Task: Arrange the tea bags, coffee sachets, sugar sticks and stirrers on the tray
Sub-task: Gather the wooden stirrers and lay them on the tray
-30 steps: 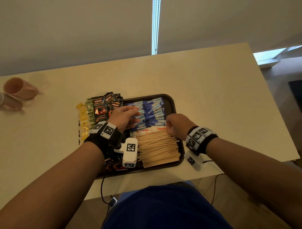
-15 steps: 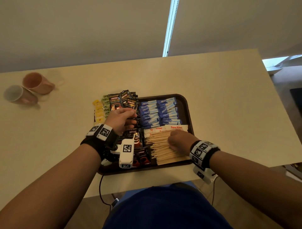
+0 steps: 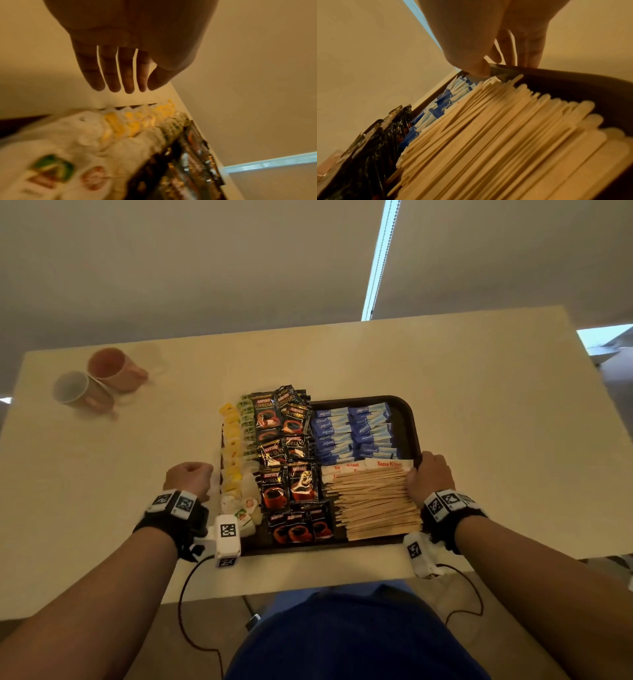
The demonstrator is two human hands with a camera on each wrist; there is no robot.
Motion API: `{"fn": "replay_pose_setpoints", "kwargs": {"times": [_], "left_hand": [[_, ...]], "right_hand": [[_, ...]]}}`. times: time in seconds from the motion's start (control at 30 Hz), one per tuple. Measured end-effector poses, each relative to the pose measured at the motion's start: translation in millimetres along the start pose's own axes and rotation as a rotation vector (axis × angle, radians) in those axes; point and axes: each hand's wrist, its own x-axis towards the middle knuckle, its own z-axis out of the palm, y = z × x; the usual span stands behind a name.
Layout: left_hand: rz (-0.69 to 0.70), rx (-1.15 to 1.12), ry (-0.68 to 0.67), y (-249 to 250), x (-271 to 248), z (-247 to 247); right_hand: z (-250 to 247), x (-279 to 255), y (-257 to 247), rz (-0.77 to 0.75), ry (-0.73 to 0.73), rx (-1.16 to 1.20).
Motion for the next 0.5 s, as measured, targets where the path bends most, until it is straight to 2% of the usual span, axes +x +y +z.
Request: {"fn": "replay_pose_setpoints", "kwargs": {"times": [0.1, 0.3, 0.5], "left_hand": [[-0.032, 0.150, -0.028, -17.0, 0.0, 8.2], [-0.091, 0.052, -0.072, -21.2, -15.2, 24.1], [-0.137, -0.051, -0.050, -23.2, 3.4, 5.6]], "right_hand": [[2.8, 3.2, 0.3, 0.014, -0.026, 0.050], [2.2, 8.3, -10.5, -0.037, -0.060, 0.053], [3.9, 17.4, -46.1, -0.023, -0.093, 0.016]]}}
